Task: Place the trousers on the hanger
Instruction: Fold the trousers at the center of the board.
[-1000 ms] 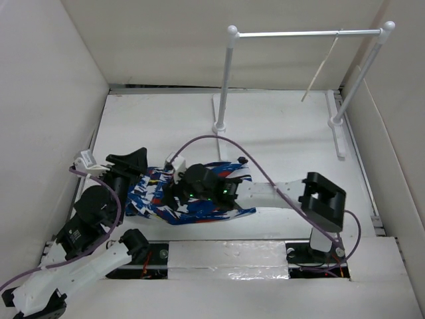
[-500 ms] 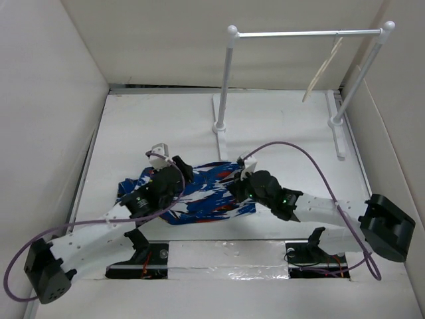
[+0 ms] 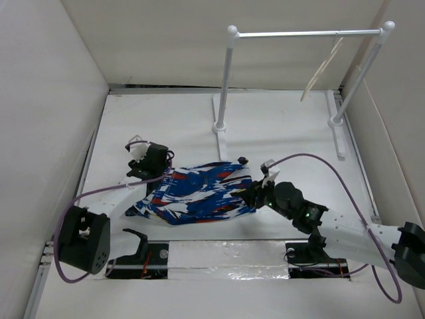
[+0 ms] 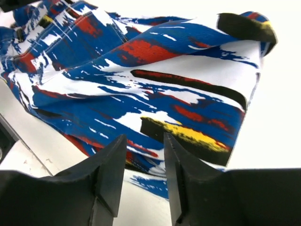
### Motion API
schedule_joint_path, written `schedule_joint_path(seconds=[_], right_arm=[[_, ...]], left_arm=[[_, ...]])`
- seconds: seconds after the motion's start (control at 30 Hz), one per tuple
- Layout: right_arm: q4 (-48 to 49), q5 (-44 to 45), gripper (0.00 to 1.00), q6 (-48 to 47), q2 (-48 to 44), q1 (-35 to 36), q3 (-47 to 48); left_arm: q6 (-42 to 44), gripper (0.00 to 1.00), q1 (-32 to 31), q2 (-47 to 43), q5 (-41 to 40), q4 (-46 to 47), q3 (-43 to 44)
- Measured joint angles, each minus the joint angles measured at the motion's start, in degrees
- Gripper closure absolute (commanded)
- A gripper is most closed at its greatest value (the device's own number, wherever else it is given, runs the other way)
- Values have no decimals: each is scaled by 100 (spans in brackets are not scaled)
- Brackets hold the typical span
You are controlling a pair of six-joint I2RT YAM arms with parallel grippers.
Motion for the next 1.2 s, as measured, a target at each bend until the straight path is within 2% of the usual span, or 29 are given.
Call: schedule_joint_path(seconds=[0.1,0.3,0.33,0.43,0.7,0.9,1.0,1.03,1.1,1.2], right_arm=[[-157,9,47,-9,-566,-79,-284],[-745,-162,46,-129,-1239,-426,-570],[-791,-216,46,-157,-1311,-490,-603],[-881,-396,47,-216,-1462,-691,-706],[-857,-1165,52,-452,-1377,-1349,-914],[-785,-1578,52,-533,-1386,-1467,-968],[-758,-1738,50,-544,-1373,-1508,-1021],[-737,-1790,50,-542,-1353,-1539,-1025],[-667,-1875,49,-542,-1311,-1598,-1045],[-538,-2057,53,-518,-1198,-1753,-1128]], left_arm=[[13,41,133,424,-76,-103,229],[9,40,391,916,-267,-439,643],[15,36,457,975,-284,-490,713],[87,33,710,1187,-236,-601,949],[374,35,1001,1930,96,-835,1427],[527,45,1005,1996,203,-1012,1491],[544,56,1005,1996,219,-1049,1502],[555,66,1005,1996,227,-1067,1502],[568,79,1005,1996,269,-1075,1502],[581,94,1008,1996,321,-1084,1502]])
